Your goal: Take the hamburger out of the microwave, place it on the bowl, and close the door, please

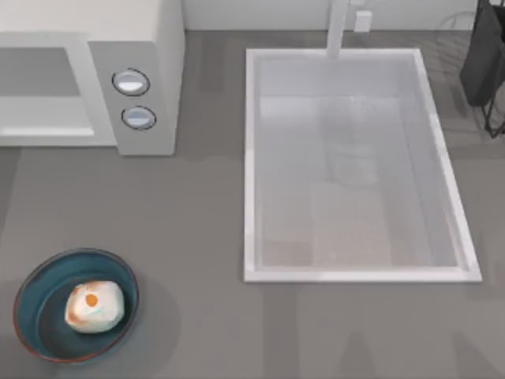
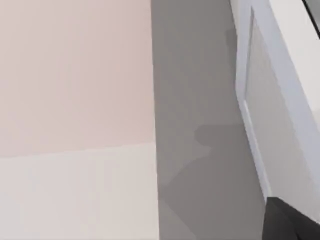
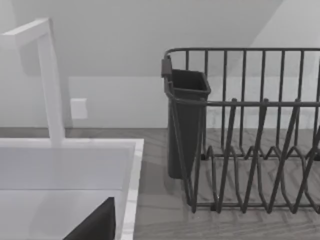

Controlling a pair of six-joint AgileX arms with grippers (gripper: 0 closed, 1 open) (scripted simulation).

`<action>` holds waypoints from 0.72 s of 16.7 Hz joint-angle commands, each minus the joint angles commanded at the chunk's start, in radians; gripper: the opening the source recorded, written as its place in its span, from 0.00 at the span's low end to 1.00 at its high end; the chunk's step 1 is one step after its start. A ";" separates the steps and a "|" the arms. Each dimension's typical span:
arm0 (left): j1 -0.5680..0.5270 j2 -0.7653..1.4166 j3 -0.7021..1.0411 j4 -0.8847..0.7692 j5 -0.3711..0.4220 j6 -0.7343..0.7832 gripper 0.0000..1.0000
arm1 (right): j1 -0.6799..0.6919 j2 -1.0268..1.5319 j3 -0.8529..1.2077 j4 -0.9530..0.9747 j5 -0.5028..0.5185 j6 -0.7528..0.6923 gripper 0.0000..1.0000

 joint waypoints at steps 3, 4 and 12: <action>0.070 0.202 0.091 -0.031 0.014 0.062 0.00 | 0.000 0.000 0.000 0.000 0.000 0.000 1.00; 0.088 0.249 0.109 -0.038 0.017 0.076 0.00 | 0.000 0.000 0.000 0.000 0.000 0.000 1.00; 0.121 0.331 0.126 -0.050 0.023 0.098 0.00 | 0.000 0.000 0.000 0.000 0.000 0.000 1.00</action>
